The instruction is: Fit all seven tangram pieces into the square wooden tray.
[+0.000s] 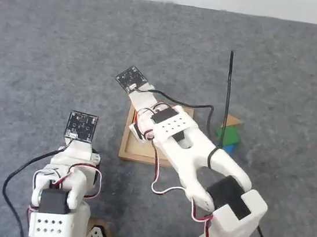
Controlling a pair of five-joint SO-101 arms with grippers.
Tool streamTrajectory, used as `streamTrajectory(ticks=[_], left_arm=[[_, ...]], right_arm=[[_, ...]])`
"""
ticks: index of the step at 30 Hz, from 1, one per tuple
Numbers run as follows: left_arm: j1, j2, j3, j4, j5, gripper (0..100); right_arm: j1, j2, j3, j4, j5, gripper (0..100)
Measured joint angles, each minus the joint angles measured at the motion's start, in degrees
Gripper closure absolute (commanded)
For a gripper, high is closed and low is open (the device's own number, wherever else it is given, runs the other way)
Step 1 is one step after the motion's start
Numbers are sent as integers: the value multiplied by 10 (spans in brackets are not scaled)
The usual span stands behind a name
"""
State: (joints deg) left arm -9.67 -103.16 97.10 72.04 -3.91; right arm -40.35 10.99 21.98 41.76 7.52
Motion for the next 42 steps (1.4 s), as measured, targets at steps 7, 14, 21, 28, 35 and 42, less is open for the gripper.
streamTrajectory(ticks=[7,14,21,28,35,42], left_arm=[[0,0,0,0,0,979],[0,0,0,0,0,979],[0,0,0,0,0,979],[0,0,0,0,0,979],[0,0,0,0,0,979],[0,0,0,0,0,979]], right_arm=[[1,-127,105,13,-2,975],[1,-121,149,-5,-2,975],[1,-31,83,-5,-2,975],[-2,34,3,-5,-2,975],[-4,50,-21,2,-2,975],[-4,-7,-6,14,-2,975]])
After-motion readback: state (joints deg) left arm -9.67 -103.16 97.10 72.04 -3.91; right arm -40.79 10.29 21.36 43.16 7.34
